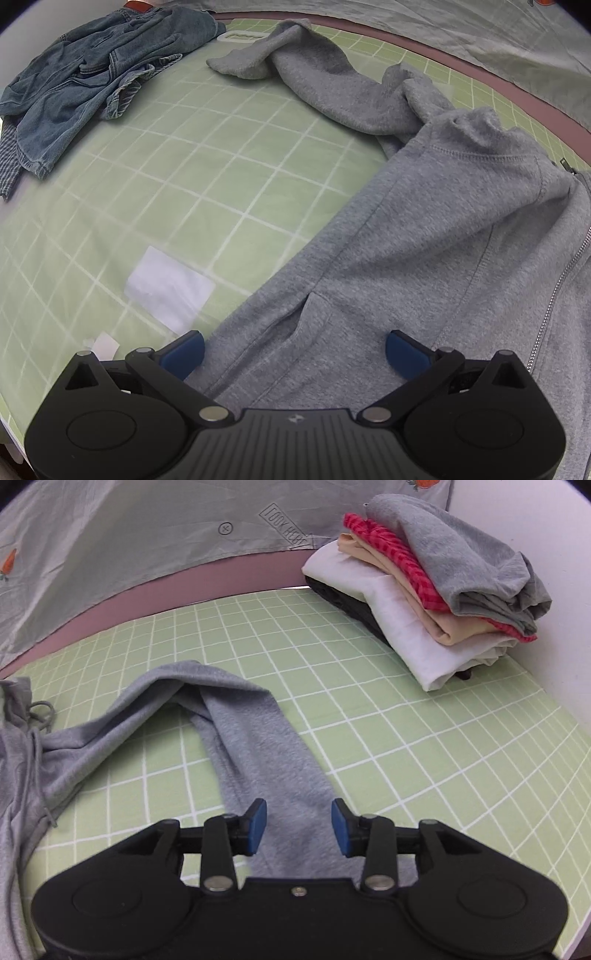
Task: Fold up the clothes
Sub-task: 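Pull the held sleeve outward from the hoodie body with the right tool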
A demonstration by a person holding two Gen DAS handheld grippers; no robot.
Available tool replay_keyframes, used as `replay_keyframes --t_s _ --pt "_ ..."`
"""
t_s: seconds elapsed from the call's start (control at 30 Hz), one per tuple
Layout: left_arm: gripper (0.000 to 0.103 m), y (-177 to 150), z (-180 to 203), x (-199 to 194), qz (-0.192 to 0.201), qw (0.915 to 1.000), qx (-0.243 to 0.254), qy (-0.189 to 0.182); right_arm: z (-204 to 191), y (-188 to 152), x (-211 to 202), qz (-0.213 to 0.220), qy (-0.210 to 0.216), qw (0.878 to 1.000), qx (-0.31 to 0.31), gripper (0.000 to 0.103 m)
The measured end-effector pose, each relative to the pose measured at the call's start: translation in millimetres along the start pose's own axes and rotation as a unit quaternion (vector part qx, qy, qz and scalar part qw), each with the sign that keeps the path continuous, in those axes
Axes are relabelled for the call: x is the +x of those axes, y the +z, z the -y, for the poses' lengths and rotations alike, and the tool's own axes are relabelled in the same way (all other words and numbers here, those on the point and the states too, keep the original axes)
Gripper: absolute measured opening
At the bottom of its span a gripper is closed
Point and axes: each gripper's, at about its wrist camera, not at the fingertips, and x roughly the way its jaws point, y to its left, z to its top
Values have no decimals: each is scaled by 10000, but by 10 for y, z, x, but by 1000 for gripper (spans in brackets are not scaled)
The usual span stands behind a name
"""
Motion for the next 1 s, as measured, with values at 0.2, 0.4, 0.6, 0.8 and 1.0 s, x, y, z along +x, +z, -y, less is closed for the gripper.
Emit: replay_keyframes --t_s 0.2,0.4,0.6,0.8,1.0 --pt "103 63 -46 45 -57 10000 9 -11 -254 -103 118 -203 -101 9989 -406 43" --pt "103 75 -67 71 -60 10000 -5 -11 -57 -67 183 -345 -45 9993 -126 20" --pt "103 76 -60 71 -58 10000 -15 -10 394 155 149 98 -695 9975 124 5" --pt "103 73 -62 56 -46 10000 -21 -9 791 405 -64 801 -1516 9842 440 5" --pt "103 82 -69 57 -66 10000 -26 -8 900 201 210 -59 -1813 9829 313 7"
